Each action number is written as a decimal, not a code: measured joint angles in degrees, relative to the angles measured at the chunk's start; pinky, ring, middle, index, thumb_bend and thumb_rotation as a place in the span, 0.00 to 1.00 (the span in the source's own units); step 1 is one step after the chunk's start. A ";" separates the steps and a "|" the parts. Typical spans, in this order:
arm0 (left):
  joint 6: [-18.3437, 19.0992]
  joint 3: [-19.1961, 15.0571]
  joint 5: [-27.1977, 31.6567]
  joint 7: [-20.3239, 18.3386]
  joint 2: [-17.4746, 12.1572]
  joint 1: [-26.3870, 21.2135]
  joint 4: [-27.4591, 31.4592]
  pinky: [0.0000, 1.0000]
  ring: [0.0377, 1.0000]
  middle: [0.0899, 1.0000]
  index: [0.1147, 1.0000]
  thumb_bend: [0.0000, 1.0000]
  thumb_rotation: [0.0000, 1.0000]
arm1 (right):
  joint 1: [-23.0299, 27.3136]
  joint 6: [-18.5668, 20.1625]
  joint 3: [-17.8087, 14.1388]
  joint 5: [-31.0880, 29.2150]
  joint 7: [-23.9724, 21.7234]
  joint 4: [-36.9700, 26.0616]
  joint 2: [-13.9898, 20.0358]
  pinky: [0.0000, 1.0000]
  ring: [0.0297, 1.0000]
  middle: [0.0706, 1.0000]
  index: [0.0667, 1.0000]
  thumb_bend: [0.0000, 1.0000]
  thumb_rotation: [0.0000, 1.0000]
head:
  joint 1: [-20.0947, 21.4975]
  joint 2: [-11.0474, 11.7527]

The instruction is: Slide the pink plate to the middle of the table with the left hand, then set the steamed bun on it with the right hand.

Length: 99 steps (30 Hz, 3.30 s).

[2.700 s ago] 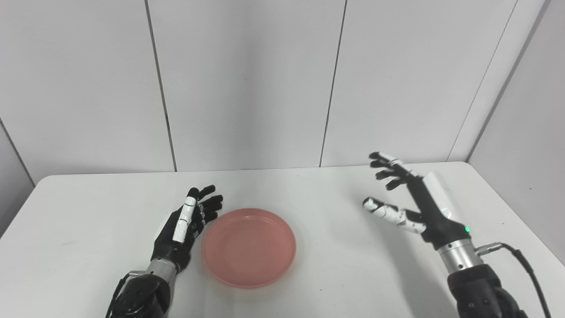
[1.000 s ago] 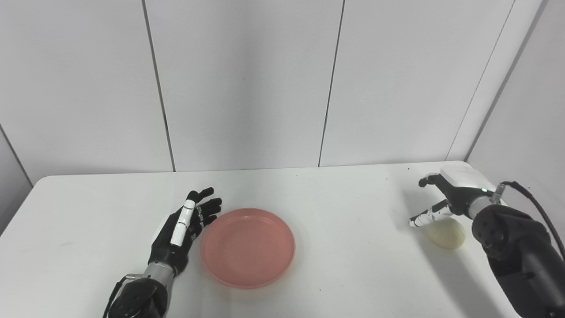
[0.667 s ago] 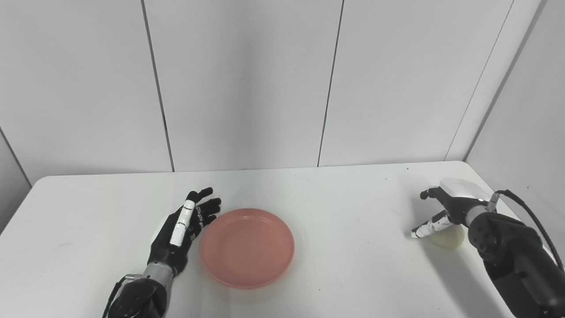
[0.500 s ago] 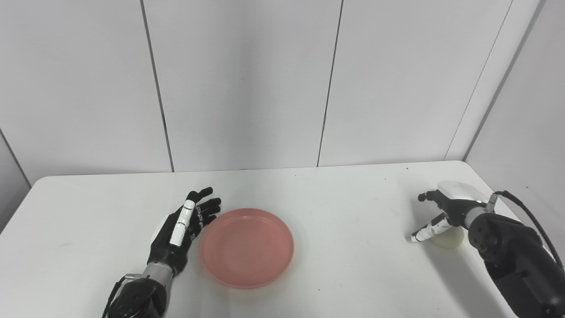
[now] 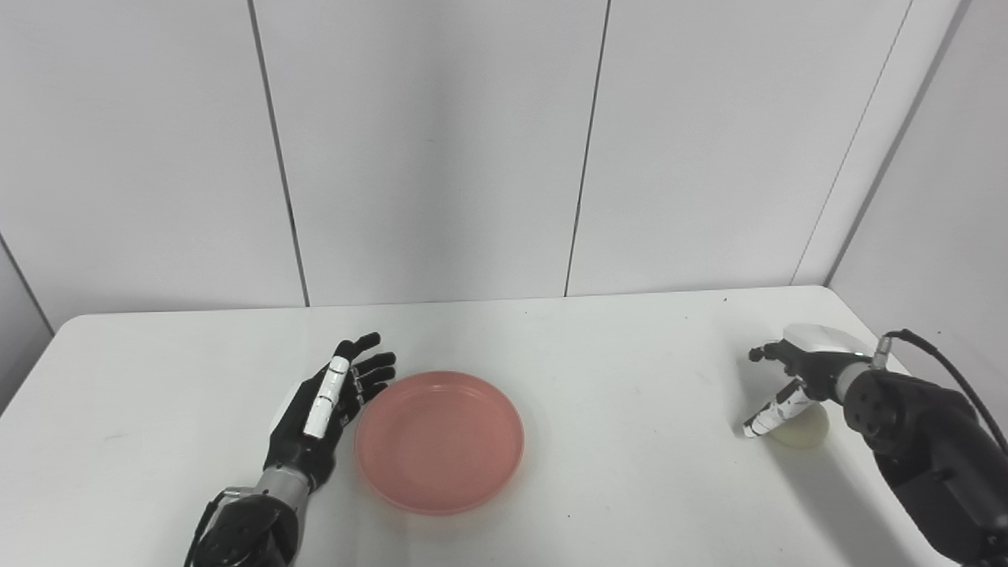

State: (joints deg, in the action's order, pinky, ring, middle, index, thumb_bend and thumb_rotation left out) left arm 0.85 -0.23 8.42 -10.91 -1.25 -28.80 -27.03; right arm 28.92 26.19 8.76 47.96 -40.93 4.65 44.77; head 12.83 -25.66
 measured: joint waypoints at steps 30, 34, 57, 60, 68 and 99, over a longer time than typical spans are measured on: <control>-0.84 0.76 -0.05 -0.92 -0.18 -0.39 -0.90 0.81 0.80 0.77 0.79 0.68 0.91 | -0.19 0.01 3.07 4.74 -4.89 -1.88 3.48 1.00 0.98 0.95 0.84 1.00 0.48 | -0.26 -0.53; -1.83 1.64 -0.73 -1.06 -0.66 -0.42 -1.35 0.82 0.80 0.77 0.79 0.68 0.92 | -0.61 0.01 2.38 4.05 -4.81 -1.97 3.20 1.00 0.96 0.94 0.83 1.00 0.50 | -0.26 -0.44; -2.68 2.17 -1.19 -2.75 -1.53 -0.46 -1.92 0.80 0.80 0.77 0.80 0.69 0.91 | -2.88 0.03 -1.47 3.77 -5.25 -2.48 0.17 0.89 0.92 0.91 0.81 1.00 0.44 | -0.18 -0.88; -2.67 2.17 -1.17 -2.90 -1.54 -0.46 -1.92 0.80 0.80 0.77 0.80 0.70 0.90 | -2.93 0.04 -2.32 3.58 -5.25 -1.71 -0.58 0.89 0.91 0.91 0.81 1.00 0.41 | -0.18 -0.97; -2.58 2.15 -1.16 -3.19 -1.61 -0.46 -1.91 0.79 0.80 0.77 0.80 0.69 0.91 | -3.02 0.03 -2.94 3.55 -5.19 -1.46 -0.78 0.93 0.94 0.93 0.81 1.00 0.41 | -0.18 -1.05; -1.98 2.23 -1.15 -3.45 -1.70 -0.63 -1.92 0.78 0.79 0.76 0.80 0.70 0.91 | -2.80 0.04 -4.28 4.31 -7.66 -0.87 -0.14 0.59 0.80 0.92 0.83 1.00 0.27 | -0.18 -1.05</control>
State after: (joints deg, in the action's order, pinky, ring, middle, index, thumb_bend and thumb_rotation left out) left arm -1.13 2.00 7.26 -14.36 -2.95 -29.43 -28.94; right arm 26.12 26.22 4.48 52.27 -48.59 3.79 44.63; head 12.66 -26.72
